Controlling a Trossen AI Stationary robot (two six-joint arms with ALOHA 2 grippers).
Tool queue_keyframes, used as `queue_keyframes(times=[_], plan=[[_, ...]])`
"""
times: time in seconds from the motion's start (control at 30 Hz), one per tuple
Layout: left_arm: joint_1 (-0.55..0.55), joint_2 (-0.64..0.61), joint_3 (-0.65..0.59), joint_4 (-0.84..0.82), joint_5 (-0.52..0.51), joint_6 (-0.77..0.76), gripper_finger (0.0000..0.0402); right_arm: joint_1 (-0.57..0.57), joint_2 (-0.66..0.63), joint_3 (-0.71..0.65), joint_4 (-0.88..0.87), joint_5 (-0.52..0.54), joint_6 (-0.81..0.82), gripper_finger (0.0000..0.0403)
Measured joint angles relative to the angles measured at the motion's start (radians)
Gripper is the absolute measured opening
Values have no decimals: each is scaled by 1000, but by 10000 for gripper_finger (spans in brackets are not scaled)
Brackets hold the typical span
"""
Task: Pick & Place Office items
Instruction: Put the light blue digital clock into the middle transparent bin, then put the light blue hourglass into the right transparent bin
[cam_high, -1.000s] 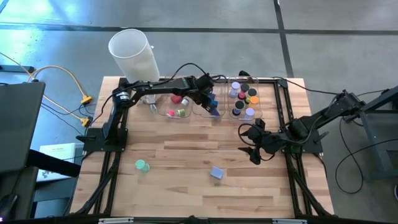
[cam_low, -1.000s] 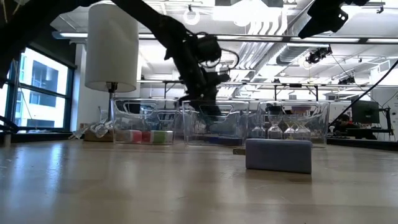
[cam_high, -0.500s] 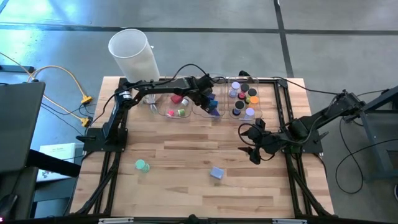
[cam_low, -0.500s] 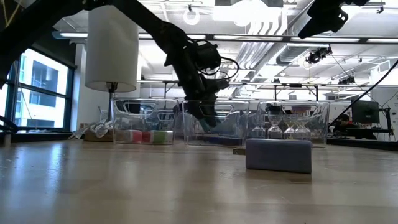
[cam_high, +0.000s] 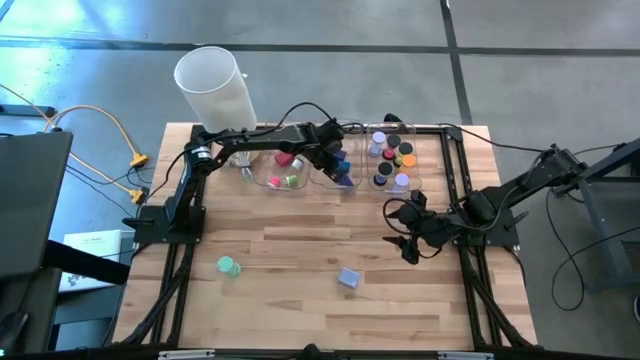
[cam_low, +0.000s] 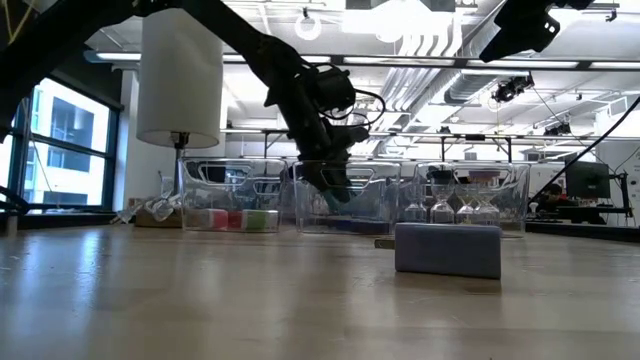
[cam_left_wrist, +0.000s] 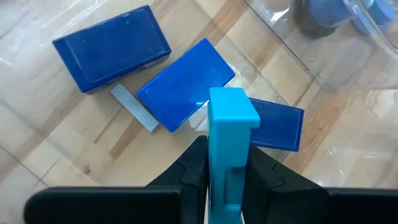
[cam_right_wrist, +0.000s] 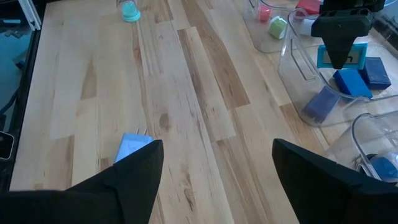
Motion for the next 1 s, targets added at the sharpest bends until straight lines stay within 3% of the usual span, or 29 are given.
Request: queue_keyframes(times=[0.53, 0.83, 1.0], plan=[[-6, -1, 0, 18, -25, 11, 55, 0, 0, 0, 0, 0, -2, 289], [-6, -1, 0, 19, -22, 8, 122, 0, 0, 0, -2, 0, -2, 289], [-6, -2, 0, 21, -21, 29, 132, 0, 0, 0, -8, 0, -2, 289]])
